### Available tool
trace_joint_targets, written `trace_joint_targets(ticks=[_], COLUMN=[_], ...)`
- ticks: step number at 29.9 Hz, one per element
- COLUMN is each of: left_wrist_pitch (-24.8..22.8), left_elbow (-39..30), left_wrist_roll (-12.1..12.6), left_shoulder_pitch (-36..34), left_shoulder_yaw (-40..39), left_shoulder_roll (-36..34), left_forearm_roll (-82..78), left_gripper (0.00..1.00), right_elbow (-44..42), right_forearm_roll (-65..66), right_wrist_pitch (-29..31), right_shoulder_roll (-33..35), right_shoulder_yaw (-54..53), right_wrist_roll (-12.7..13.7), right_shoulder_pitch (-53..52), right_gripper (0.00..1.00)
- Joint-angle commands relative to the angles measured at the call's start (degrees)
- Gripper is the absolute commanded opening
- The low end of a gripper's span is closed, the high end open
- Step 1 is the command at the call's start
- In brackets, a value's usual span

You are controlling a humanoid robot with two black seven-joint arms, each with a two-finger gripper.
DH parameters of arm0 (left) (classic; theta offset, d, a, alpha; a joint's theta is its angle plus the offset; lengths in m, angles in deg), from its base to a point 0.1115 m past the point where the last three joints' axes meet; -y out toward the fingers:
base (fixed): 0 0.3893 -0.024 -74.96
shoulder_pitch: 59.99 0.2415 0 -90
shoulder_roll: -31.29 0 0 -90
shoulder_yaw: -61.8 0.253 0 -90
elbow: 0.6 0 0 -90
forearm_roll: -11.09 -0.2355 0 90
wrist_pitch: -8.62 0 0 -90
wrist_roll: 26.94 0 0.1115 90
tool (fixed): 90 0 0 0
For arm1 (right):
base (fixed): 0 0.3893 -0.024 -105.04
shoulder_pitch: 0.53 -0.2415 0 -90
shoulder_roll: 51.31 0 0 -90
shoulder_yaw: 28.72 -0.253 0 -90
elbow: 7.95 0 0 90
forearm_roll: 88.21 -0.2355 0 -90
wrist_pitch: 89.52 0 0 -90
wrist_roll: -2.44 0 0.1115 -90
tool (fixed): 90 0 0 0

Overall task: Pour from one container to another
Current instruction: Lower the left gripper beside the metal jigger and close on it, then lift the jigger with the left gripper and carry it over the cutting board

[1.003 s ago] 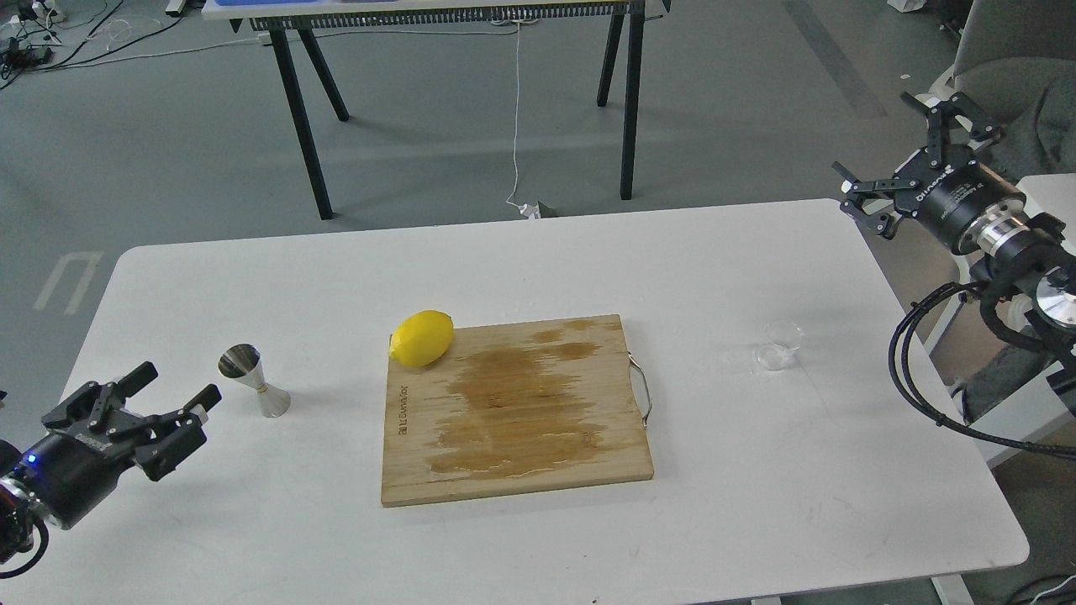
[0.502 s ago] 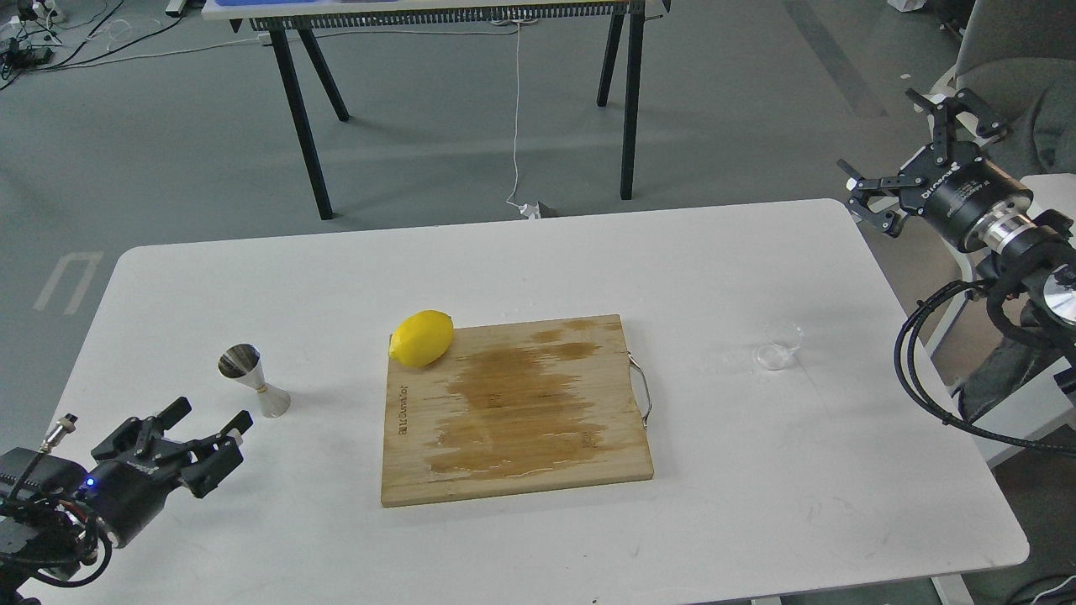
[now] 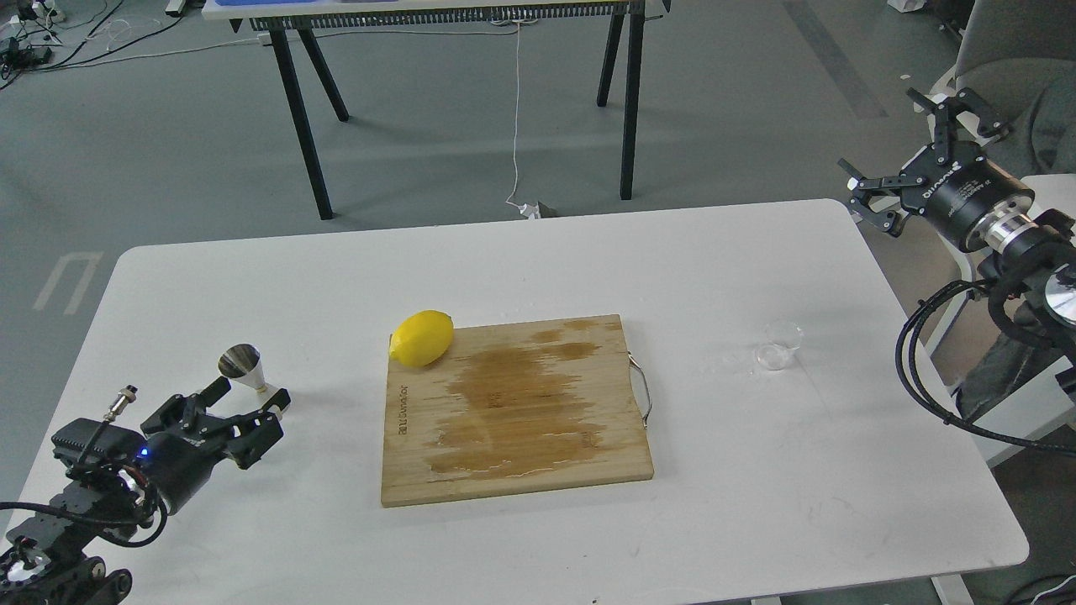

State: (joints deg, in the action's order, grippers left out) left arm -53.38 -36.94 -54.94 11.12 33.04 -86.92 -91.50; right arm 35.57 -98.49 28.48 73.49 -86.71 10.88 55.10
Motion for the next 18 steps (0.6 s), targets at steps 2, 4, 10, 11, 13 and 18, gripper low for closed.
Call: trace_joint_targets(ticks=[2,4,10,11,13,18], left_wrist_pitch=[0.0,0.0,0.0,0.0,0.0,0.0], left_elbow=[2.05,2.93,10.57,12.15,14.09,17.0], left_wrist_roll=[0.0,0.0,0.0,0.0,0.0,0.0], left_shoulder_pitch=[-1.84,-2.46,-5.27,-5.54,-6.15,-7.21], left_shoulder_yaw=[0.02,0.02,0.02,0.02,0.81,1.87], left_shoulder_roll=[2.02,2.9,7.02,7.73,8.52,9.58], left_forearm_roll=[-0.07,0.02,-0.25,-0.25,-0.16,0.46], left_gripper=[0.96,0.95,0.79,0.75,0.64,0.28], right_elbow=[0.07,0.16,0.51,0.51,0.6,0.95], right_forearm_roll=[0.0,0.0,0.0,0.0,0.0,0.0], right_wrist_pitch=[0.0,0.0,0.0,0.0,0.0,0.0], right_shoulder_roll=[0.0,0.0,0.0,0.09,0.09,0.53], right_shoulder_yaw=[-0.01,-0.01,-0.1,-0.1,-0.18,-0.19], right_wrist_roll=[-0.08,0.0,-0.08,-0.08,0.0,0.0], right_shoulder_pitch=[0.27,0.27,0.44,0.44,0.44,0.44], right_gripper=[0.98,0.98,0.98,0.98,0.98,0.98])
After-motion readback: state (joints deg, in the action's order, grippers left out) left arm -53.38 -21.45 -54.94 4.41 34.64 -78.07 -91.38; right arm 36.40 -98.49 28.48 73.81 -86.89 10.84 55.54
